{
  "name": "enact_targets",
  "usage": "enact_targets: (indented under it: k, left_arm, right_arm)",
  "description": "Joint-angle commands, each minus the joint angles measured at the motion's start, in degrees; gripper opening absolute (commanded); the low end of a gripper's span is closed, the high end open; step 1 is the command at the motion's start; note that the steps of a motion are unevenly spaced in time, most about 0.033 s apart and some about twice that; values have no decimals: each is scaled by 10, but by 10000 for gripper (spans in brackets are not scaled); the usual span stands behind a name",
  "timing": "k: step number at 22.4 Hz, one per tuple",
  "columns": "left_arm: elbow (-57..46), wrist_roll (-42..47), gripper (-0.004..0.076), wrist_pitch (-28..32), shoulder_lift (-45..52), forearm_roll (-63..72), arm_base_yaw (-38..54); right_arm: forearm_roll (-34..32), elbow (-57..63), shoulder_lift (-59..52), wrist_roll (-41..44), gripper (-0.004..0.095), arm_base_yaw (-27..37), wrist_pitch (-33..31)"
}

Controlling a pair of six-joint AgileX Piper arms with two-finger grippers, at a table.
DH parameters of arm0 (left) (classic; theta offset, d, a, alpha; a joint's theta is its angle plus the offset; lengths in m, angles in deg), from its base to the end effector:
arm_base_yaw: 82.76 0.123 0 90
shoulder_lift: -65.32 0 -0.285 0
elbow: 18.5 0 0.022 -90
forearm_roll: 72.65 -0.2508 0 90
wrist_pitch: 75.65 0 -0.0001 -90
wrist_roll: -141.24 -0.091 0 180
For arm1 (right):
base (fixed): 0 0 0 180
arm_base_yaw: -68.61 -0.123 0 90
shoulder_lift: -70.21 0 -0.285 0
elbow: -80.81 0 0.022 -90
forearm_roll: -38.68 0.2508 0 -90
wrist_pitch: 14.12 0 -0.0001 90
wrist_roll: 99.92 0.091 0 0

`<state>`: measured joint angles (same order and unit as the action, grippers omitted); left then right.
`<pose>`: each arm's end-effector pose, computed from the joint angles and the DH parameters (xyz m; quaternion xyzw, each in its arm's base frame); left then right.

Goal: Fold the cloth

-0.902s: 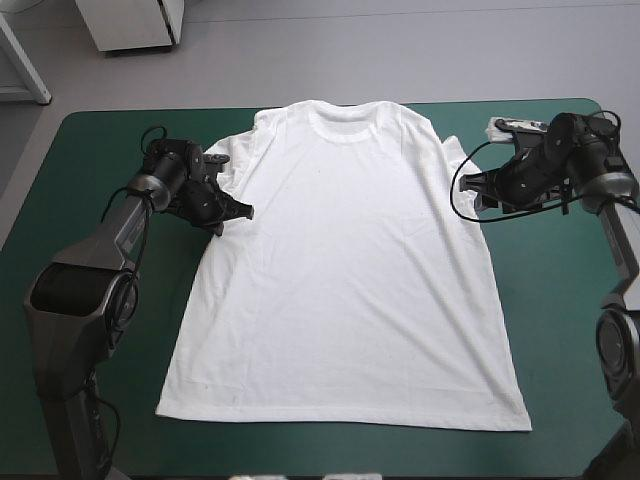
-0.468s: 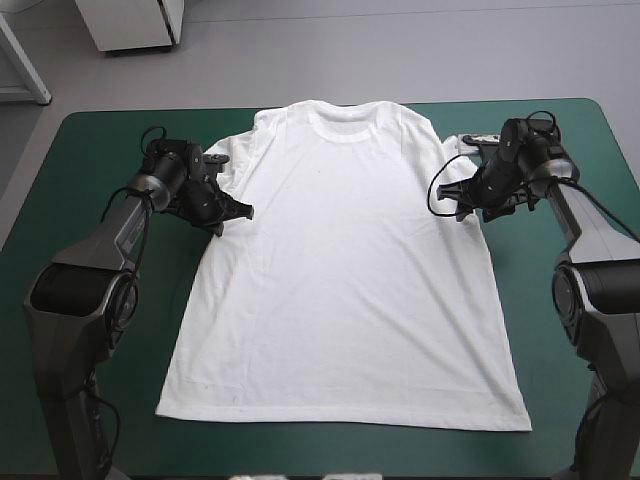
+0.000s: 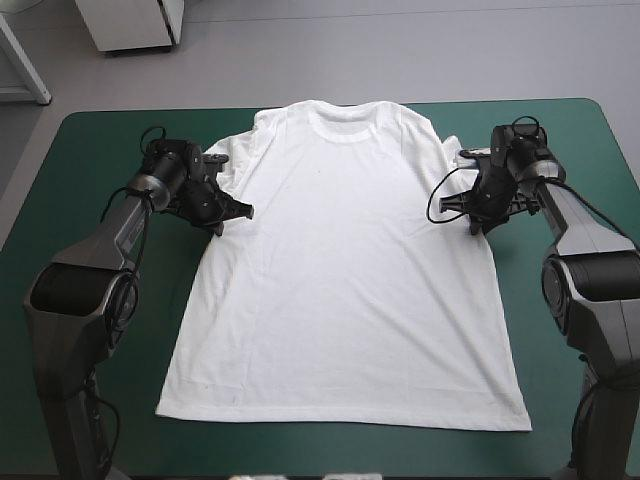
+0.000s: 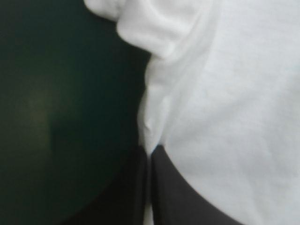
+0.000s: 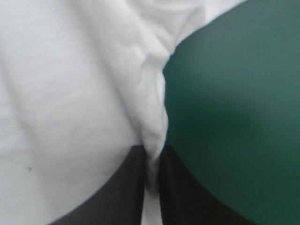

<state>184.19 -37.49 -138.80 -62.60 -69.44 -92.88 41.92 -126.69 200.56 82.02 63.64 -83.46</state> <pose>0.4335 -0.0820 0.2141 0.0667 0.9923 -0.0361 0.0981 0.4441 0.0435 0.2158 -0.0182 0.9971 0.0311 0.0663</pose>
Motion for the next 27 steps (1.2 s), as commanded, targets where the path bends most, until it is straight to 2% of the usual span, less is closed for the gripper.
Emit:
enact_targets:
  k: [1,9,14,21,27]
  left_arm:
    - [7,4,-9,24,12,24,-3]
    - [105,4,-9,-12,58,14,-3]
    - [190,-6,-9,-52,102,14,-3]
    - [296,-16,-9,-43,215,8,-3]
    - [351,-17,-9,-10,268,8,-3]
  right_arm:
    - [26,-5,-13,0,-16,-12,-14]
    - [9,-39,-90,0,-17,-11,-12]
    - [9,-135,-157,0,-17,-11,-22]
    - [5,-283,-254,-19,-17,-11,-12]
    - [5,-314,-303,-24,-17,-11,-7]
